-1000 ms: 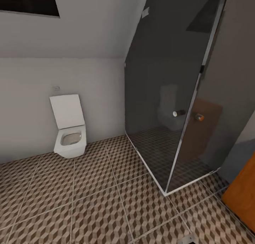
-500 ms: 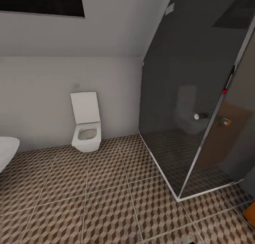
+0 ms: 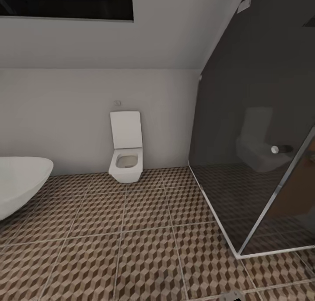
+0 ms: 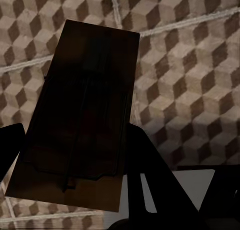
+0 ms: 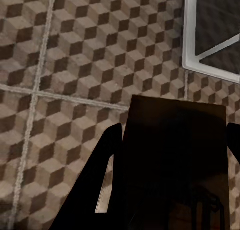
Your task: Take the four mousetraps from the cabinet in the bathroom and place them on the bathroom floor. Make sure all four end up on the same floor surface, and ensure that at least two of them are either under or directly next to the same bathroom sink.
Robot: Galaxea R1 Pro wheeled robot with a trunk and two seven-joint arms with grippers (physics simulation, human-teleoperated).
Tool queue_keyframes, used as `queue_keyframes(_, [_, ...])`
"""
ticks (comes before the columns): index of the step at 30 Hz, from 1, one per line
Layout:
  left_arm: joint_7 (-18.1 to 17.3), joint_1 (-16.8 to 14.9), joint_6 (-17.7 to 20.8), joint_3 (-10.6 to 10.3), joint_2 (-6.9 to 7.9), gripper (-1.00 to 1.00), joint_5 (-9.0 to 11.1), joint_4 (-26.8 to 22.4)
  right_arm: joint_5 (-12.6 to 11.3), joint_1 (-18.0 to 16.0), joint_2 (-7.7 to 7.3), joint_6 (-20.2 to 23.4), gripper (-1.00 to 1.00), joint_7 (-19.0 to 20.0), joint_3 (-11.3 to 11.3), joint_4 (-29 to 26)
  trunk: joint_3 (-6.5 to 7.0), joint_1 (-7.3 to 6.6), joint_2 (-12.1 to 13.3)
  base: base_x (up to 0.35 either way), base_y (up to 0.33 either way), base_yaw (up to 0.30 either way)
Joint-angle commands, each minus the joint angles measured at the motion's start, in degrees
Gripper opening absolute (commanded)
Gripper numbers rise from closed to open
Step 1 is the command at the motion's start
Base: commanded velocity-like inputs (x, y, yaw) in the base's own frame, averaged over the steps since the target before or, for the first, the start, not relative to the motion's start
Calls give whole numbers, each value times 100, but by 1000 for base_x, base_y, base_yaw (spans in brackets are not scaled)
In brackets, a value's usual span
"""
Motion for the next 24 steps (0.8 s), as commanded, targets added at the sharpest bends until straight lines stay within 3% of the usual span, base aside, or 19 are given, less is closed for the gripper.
queue_keyframes(1, [25, -12, -38, -47, 2, -100, 55, -13, -61, -3, -8, -22, -100, -27, 47, -15, -9, 0, -4, 0, 0, 287])
queue_keyframes(7, [25, -12, -76, -44, 2, -100, 67, -1, -62, -3, -11, -22, -100, -27, 46, -15, -26, 0, -4, 0, 0, 287])
queue_keyframes(13, [25, -12, -96, -44, 2, -100, 227, 8, -62, -3, -11, -22, -100, -27, 42, -15, -43, 0, -4, 0, 0, 287])
queue_keyframes(24, [25, -12, -98, -44, 2, -100, 259, 9, -62, -3, -11, -22, -100, -27, 46, -15, -74, 0, -4, 0, 0, 287])
